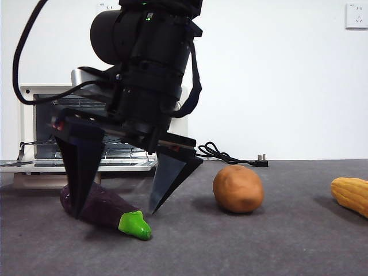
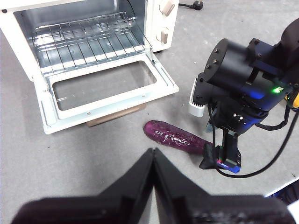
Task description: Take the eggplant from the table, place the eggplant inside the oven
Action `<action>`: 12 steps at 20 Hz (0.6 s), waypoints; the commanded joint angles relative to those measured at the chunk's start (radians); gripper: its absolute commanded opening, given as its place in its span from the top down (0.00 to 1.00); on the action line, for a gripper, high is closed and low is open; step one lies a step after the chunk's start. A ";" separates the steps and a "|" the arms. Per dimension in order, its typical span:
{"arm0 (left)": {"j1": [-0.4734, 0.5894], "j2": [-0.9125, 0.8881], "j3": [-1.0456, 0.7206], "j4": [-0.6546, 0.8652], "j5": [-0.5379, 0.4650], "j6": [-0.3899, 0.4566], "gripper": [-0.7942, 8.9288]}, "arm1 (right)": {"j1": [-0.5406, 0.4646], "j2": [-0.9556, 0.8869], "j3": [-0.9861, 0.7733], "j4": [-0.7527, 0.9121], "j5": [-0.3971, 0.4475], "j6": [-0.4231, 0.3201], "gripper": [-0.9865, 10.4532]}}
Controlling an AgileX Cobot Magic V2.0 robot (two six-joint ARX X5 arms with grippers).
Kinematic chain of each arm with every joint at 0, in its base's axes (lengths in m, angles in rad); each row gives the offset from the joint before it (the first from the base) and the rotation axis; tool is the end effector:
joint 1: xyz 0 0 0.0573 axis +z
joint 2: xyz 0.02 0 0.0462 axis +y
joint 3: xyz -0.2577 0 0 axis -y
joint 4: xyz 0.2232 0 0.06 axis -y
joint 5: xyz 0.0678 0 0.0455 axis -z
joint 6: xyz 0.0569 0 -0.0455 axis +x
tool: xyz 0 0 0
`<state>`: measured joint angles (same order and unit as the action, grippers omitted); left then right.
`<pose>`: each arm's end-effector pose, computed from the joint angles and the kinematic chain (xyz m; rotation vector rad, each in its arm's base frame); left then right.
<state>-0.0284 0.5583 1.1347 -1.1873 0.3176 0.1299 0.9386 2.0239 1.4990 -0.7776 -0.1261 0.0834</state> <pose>0.0552 -0.0193 0.3421 0.0362 0.5843 -0.3737 0.2241 0.3180 0.1555 -0.4705 1.2795 0.8485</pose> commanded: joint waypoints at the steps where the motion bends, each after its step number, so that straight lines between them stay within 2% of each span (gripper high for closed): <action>1: -0.003 -0.004 -0.004 -0.001 0.003 0.005 0.92 | 0.005 0.029 -0.021 0.009 0.004 0.022 0.63; 2: -0.003 -0.004 -0.004 -0.001 0.003 0.005 0.92 | 0.005 0.029 -0.032 0.015 0.004 0.024 0.65; 5: -0.003 -0.004 -0.004 0.000 0.003 0.005 0.92 | 0.005 0.029 -0.069 0.019 0.041 0.051 0.83; 8: -0.003 -0.004 -0.004 0.001 0.003 0.006 0.92 | 0.005 0.029 -0.074 0.024 0.055 0.051 0.92; 12: -0.003 -0.004 -0.004 0.001 0.003 0.006 0.92 | 0.006 0.026 -0.071 0.018 0.056 0.049 0.92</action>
<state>-0.0292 0.5583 1.1347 -1.1889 0.3176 0.1303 0.9363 2.0312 1.4506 -0.7490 -0.0589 0.1204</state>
